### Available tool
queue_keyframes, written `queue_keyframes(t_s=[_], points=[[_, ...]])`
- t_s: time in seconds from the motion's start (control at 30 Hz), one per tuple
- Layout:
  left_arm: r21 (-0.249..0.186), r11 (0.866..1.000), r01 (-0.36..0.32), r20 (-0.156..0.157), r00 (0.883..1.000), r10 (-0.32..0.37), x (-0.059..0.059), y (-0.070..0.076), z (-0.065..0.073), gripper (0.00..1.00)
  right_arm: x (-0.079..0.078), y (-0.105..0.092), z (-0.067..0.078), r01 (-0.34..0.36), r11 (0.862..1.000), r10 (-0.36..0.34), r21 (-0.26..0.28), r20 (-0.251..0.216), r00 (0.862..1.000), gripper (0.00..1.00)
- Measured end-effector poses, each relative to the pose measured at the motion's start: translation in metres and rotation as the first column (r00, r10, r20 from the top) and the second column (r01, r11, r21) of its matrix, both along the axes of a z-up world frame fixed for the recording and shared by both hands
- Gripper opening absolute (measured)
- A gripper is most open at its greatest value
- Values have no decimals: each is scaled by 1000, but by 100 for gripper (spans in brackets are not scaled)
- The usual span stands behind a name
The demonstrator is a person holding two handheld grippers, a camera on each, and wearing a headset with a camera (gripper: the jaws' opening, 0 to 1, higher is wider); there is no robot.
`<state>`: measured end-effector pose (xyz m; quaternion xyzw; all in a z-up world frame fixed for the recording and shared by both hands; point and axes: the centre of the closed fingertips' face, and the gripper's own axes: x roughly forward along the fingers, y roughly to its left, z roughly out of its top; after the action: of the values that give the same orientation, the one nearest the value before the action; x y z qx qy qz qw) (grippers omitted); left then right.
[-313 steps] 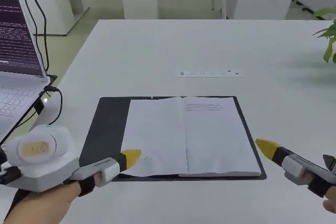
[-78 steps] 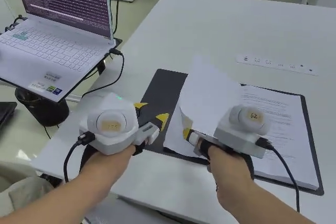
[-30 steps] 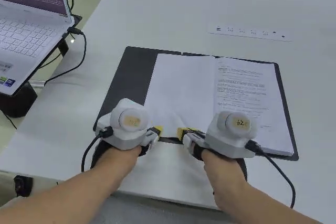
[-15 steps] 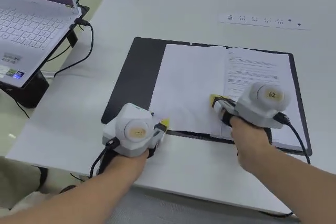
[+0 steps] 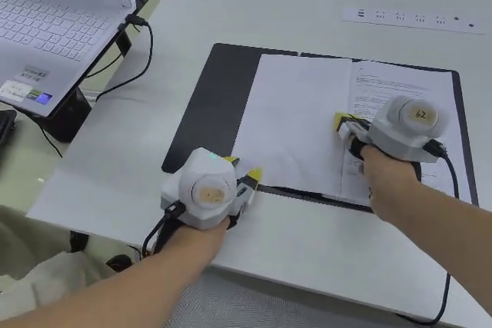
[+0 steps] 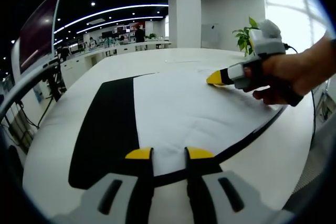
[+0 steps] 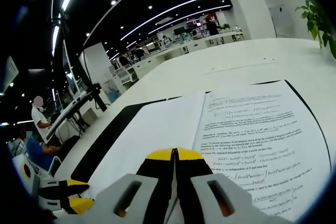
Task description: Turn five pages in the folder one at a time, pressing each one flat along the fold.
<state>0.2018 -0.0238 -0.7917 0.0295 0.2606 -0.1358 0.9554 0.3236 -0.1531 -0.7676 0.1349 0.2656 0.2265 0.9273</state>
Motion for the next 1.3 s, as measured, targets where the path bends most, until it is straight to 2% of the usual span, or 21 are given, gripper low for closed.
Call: queue_keyframes(t_s=[0.3, 0.5, 0.6, 0.63, 1.0, 1.07, 1.27, 1.3], points=[[3, 1000, 5, 6, 1000, -5, -1, -1, 1, 22, 22, -5, 0, 28, 1000, -28, 2, 3, 1000, 0], [3, 1000, 7, 10, 1000, -7, -1, -1, 1, 22, 36, -5, 2, 44, 999, -44, 22, 11, 999, 0], [3, 1000, 7, 13, 1000, -7, -1, -1, 1, 22, 44, -7, 1, 53, 998, -54, 15, 14, 998, 0], [3, 1000, 8, 14, 1000, -8, -1, -1, 1, 22, 51, -9, -2, 57, 998, -58, 16, 14, 998, 0], [4, 1000, 9, 15, 1000, -9, -1, -1, 1, 22, 73, -6, 4, 53, 999, -53, -13, 33, 998, 0], [4, 1000, 9, 15, 1000, -9, -1, -1, 1, 22, 90, -9, -3, 57, 998, -56, -18, 34, 998, 0], [4, 1000, 9, 17, 1000, -9, 0, -1, 1, 22, 112, -12, -5, 66, 997, -64, -38, 40, 997, 0], [3, 1000, 9, 18, 1000, -9, 0, -1, 1, 22, 120, -13, -6, 66, 997, -64, -43, 40, 997, 0]])
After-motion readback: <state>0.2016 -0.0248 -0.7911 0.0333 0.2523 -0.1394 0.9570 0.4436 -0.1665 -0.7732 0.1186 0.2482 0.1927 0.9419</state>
